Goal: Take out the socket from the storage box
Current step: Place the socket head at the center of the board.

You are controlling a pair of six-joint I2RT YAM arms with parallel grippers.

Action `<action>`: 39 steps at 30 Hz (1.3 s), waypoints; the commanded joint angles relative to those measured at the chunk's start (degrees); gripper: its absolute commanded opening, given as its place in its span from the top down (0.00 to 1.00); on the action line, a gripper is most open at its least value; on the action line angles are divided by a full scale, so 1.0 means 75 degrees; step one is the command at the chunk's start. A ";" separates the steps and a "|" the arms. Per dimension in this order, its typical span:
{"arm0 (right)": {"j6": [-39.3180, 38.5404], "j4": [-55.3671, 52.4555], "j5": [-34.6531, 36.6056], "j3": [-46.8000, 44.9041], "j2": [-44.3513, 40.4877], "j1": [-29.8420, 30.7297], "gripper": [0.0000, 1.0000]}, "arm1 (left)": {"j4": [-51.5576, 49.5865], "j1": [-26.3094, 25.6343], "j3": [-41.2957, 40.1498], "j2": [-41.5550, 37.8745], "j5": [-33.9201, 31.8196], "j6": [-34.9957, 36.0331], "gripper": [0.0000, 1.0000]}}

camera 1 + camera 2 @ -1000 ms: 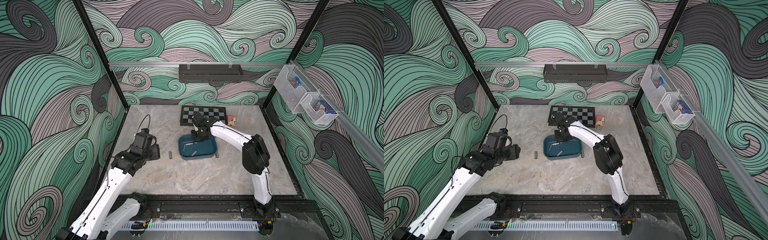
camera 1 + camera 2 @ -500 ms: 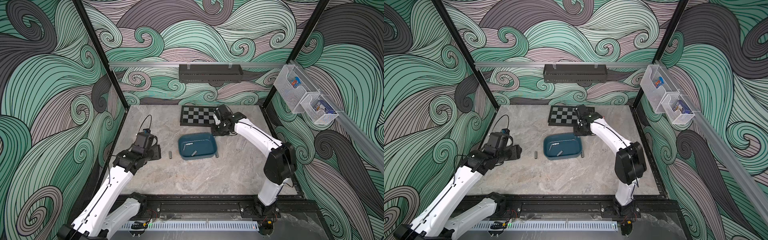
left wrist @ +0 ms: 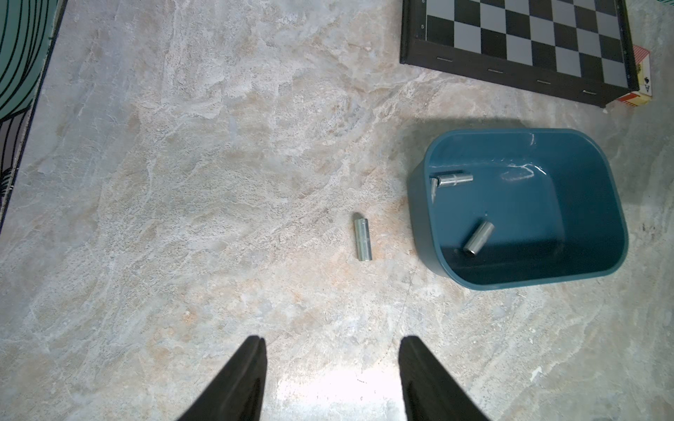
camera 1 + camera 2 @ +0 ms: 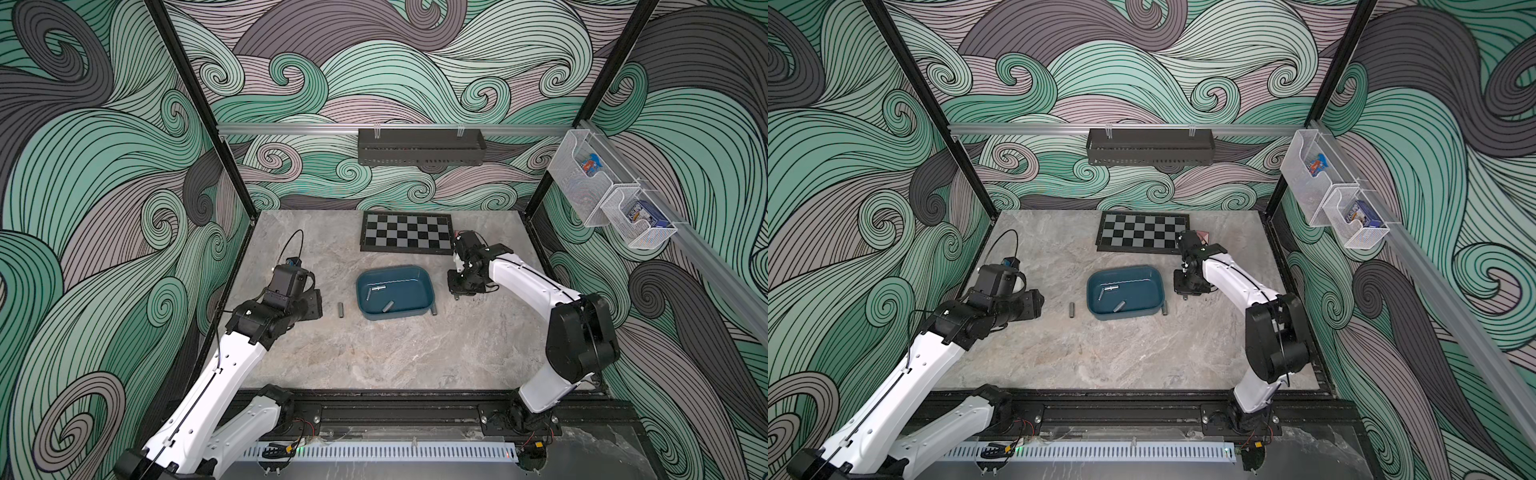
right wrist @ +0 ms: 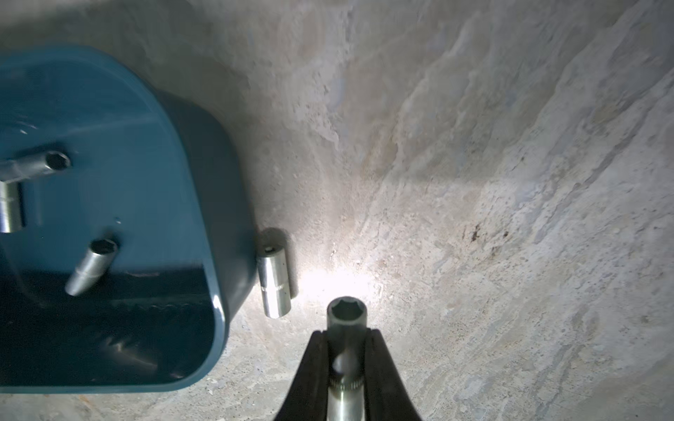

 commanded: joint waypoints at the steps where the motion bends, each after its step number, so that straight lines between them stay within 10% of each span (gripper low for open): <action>1: 0.0060 0.0481 -0.0251 -0.0442 -0.0131 0.0020 0.90 | 0.0074 -0.0073 -0.0042 -0.0109 0.0085 -0.0038 0.38; 39: 0.0006 0.2007 -0.0460 -0.1265 0.0913 0.0364 0.84 | 0.0063 -0.0134 -0.0045 -0.0042 -0.0037 -0.0061 0.38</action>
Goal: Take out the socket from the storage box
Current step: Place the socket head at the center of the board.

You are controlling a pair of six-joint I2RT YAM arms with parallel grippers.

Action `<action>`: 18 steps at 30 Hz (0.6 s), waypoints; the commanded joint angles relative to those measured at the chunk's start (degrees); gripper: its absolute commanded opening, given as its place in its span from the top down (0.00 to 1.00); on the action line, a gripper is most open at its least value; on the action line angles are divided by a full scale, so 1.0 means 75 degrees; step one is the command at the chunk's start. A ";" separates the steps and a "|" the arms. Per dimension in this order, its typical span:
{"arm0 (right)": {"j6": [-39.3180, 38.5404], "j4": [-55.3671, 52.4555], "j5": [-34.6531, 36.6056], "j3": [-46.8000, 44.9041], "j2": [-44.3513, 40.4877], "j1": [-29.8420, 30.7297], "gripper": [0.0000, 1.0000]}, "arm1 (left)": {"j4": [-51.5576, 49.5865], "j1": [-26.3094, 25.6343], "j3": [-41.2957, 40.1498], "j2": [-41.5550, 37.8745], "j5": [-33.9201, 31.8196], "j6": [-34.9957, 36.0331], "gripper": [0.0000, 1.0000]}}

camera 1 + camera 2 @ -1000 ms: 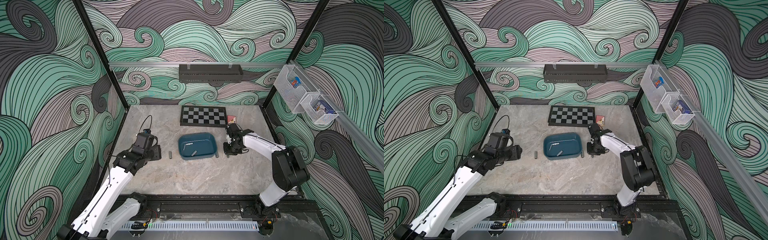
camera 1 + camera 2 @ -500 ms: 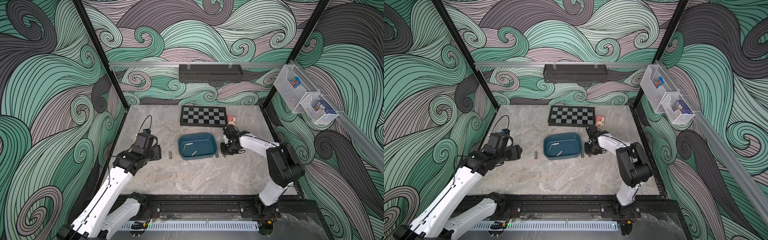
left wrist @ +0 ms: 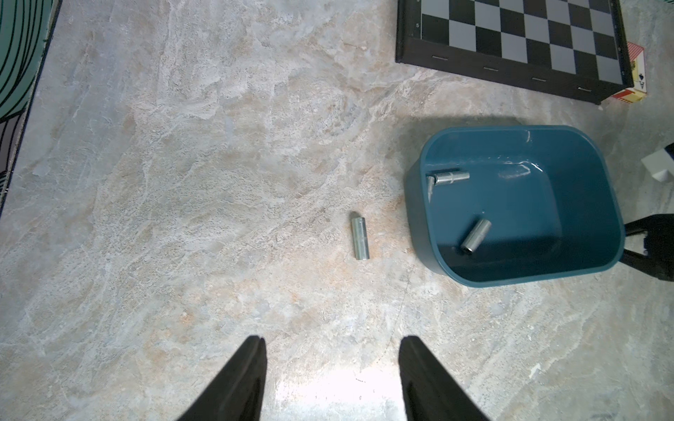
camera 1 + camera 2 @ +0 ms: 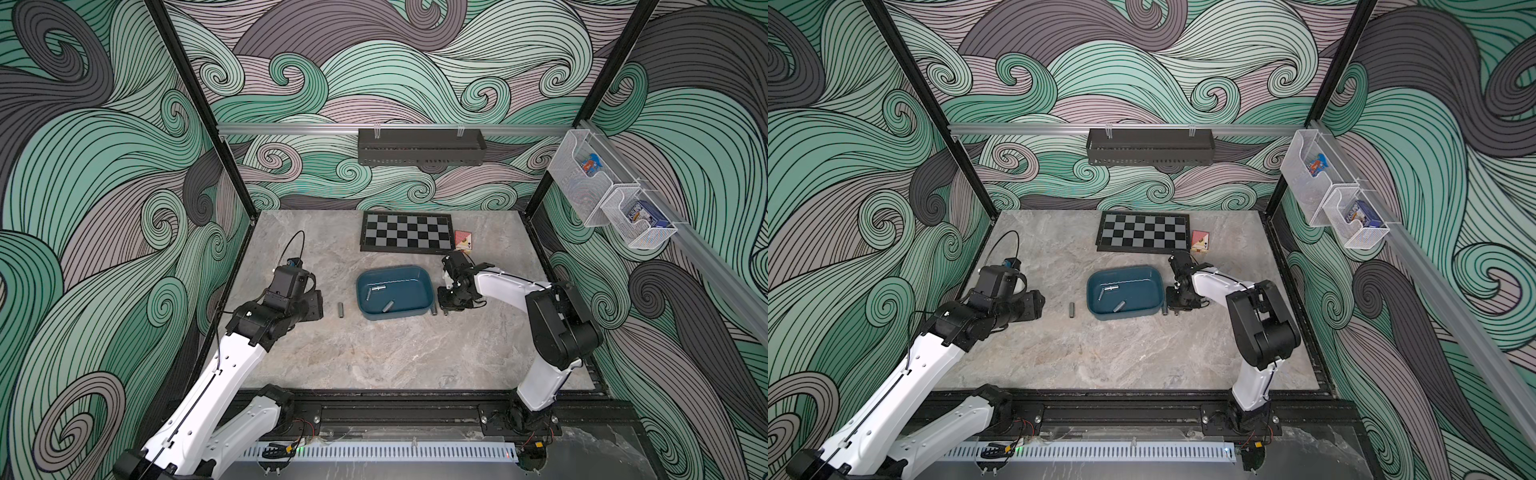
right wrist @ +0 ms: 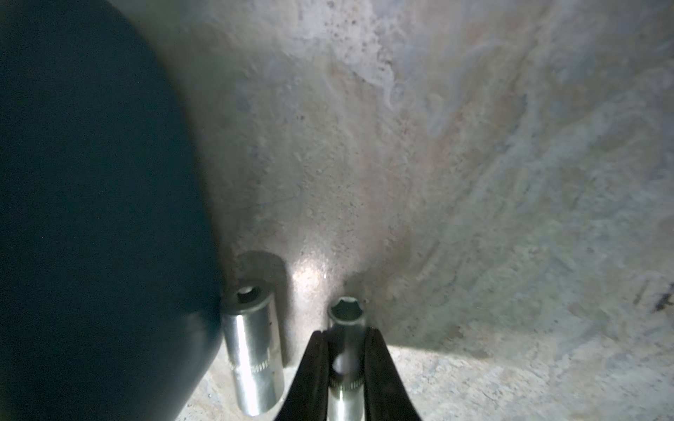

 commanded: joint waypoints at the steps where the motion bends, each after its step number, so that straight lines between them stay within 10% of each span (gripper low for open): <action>1: -0.0069 0.0043 0.0019 -0.0047 0.0072 0.0034 0.83 | 0.0029 -0.0035 0.0016 0.0015 -0.0026 -0.0058 0.38; 18: -0.0071 0.0033 0.0084 -0.0048 0.0147 0.0028 0.69 | 0.0028 -0.0059 0.0015 0.0017 -0.0042 -0.0045 0.38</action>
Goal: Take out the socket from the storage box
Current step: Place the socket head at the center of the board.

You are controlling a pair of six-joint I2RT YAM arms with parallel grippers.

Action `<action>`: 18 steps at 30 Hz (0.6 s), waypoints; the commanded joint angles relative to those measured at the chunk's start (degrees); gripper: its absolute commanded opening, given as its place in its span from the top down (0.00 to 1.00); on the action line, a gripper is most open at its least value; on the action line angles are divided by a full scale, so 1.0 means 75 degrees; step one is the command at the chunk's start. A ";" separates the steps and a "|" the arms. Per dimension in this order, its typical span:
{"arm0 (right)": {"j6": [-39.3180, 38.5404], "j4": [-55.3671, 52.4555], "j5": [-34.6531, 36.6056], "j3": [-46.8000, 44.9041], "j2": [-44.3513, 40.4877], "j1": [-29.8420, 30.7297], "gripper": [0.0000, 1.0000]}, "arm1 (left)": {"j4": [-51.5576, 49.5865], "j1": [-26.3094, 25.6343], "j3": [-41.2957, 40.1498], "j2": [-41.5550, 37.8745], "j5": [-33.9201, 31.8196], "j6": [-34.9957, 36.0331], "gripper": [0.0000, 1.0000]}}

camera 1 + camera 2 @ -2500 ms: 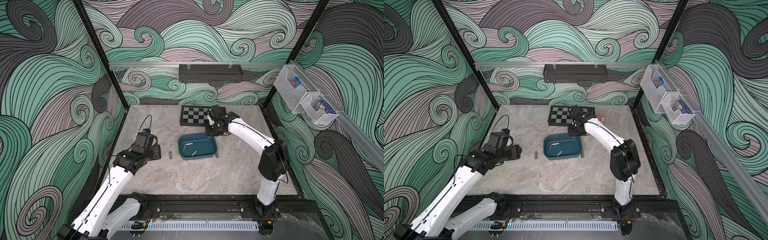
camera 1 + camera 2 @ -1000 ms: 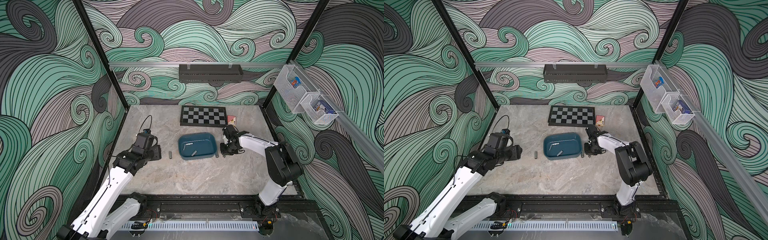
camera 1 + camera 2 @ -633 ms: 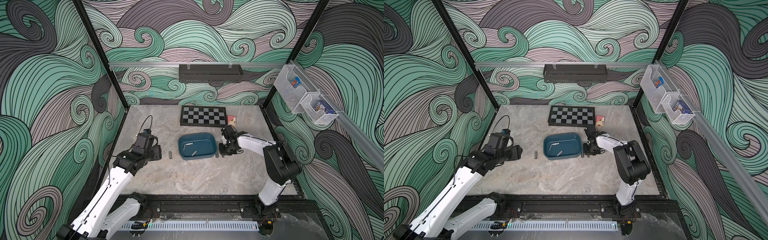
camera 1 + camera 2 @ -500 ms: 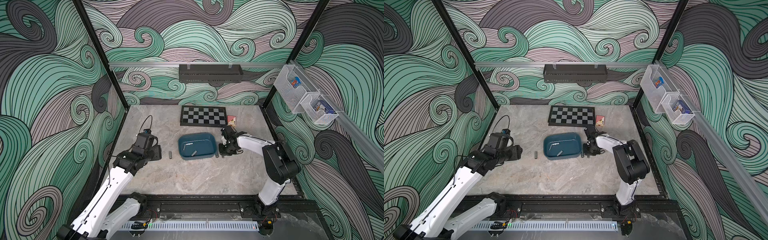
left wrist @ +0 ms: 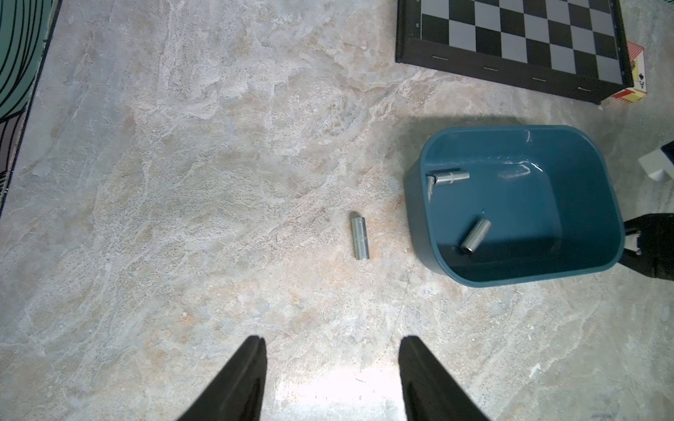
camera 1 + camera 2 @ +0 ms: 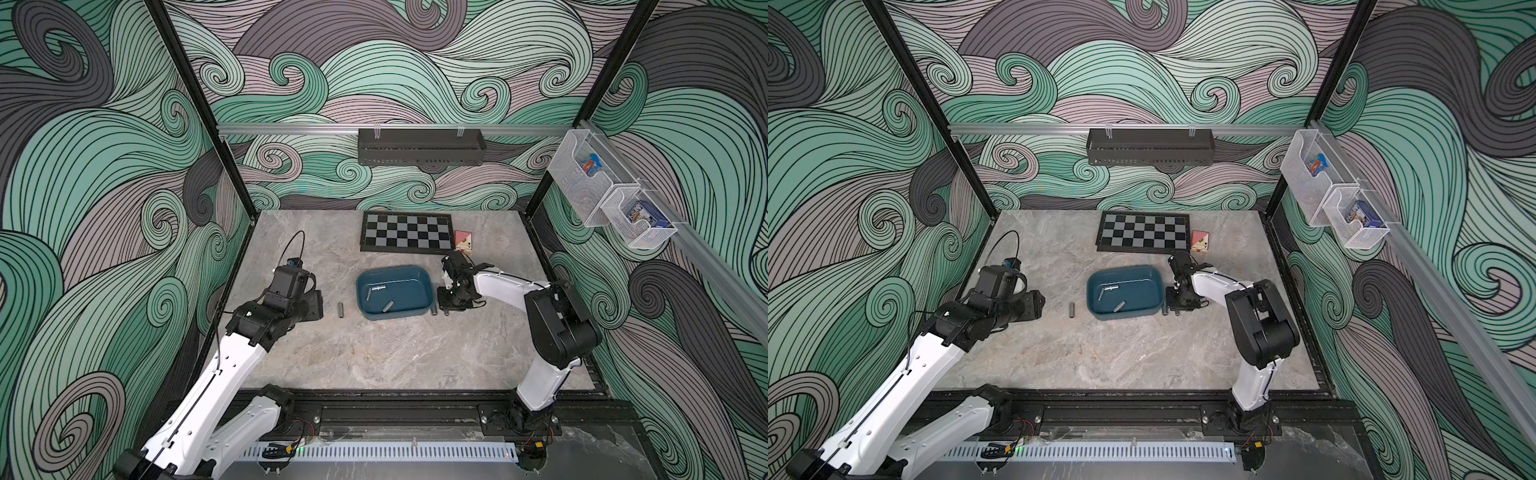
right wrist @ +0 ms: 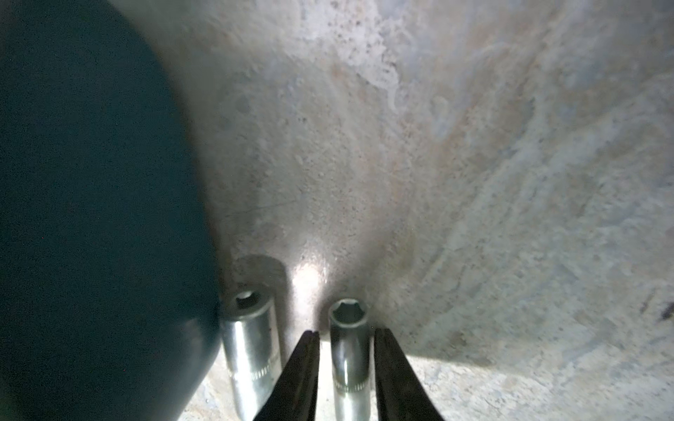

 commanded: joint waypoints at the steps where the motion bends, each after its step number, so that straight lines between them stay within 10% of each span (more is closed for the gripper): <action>1: -0.0007 -0.0025 0.0045 -0.0053 0.0113 0.0033 0.69 | 0.0028 -0.0053 0.0018 0.0009 -0.0050 -0.0047 0.38; 18: 0.0010 -0.0045 0.0018 -0.0030 -0.0087 0.0034 0.62 | 0.0013 -0.0066 0.0016 0.0031 -0.0062 -0.0044 0.38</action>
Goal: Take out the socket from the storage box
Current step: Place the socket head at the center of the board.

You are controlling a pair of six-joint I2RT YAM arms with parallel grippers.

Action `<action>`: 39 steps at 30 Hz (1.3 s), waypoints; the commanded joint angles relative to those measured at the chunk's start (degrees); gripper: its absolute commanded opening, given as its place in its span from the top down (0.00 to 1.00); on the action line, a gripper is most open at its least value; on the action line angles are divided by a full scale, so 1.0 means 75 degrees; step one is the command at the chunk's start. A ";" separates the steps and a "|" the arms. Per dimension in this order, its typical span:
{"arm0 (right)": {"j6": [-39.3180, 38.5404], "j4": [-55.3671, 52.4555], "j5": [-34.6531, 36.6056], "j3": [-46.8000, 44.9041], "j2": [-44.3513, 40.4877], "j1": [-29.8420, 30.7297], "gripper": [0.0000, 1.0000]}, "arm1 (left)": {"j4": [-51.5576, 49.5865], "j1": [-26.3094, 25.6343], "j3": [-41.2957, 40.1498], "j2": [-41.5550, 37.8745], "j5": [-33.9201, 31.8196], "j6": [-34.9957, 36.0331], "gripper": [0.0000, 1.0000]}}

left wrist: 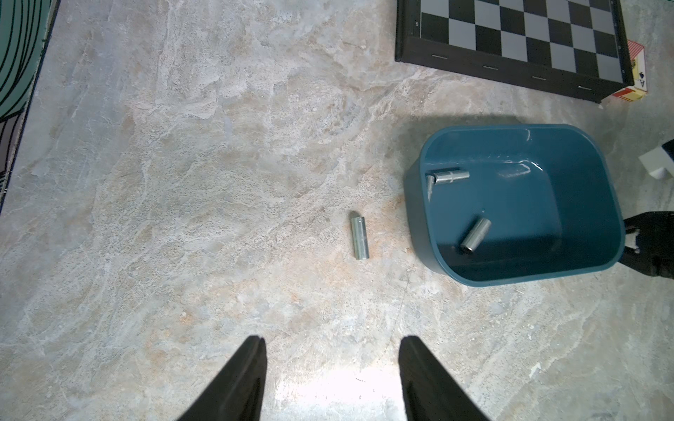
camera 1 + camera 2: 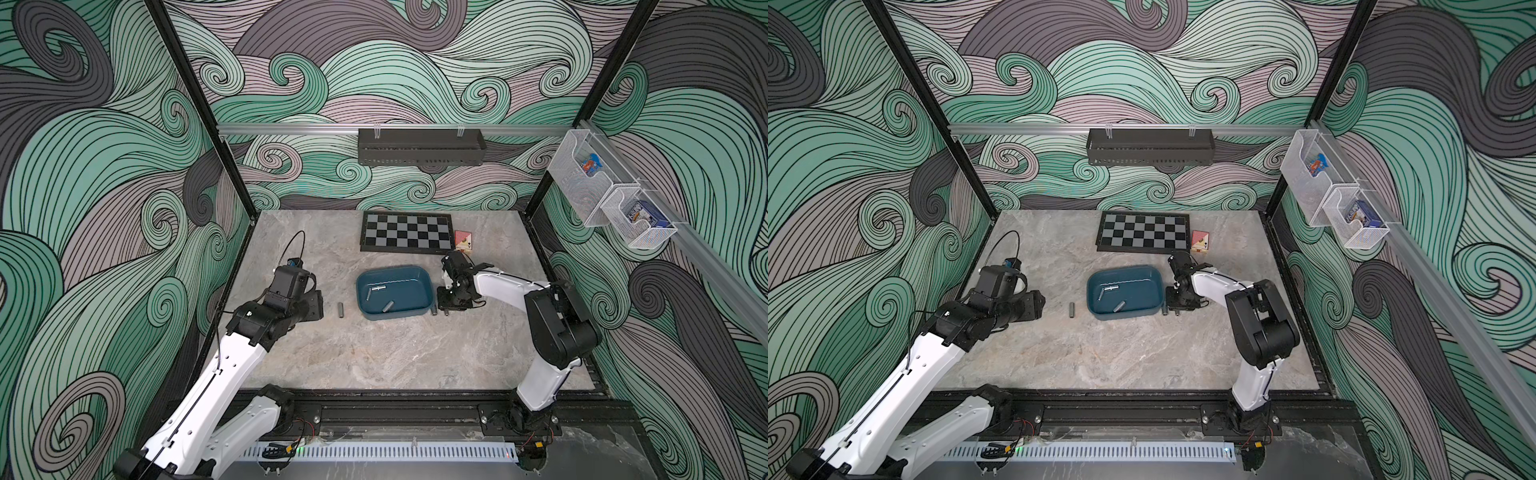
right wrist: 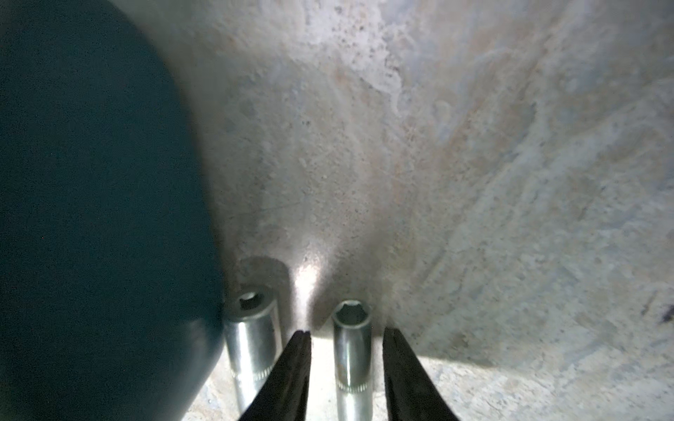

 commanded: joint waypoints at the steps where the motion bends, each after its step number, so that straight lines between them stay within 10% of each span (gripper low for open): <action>1: 0.0010 -0.0075 0.0031 -0.0043 -0.0108 0.0029 0.61 | 0.0016 -0.0043 0.0018 0.0015 -0.0060 -0.0047 0.38; 24: 0.0029 -0.0697 -0.0085 -0.0022 -0.2468 -0.0390 0.57 | 0.0224 -0.0267 0.0417 0.0483 0.0672 0.0333 0.39; 39: 0.0005 -0.0553 -0.0431 -0.0509 -0.3406 -0.0531 0.56 | 0.0362 -0.2597 0.3304 0.5352 -0.0112 0.0051 0.47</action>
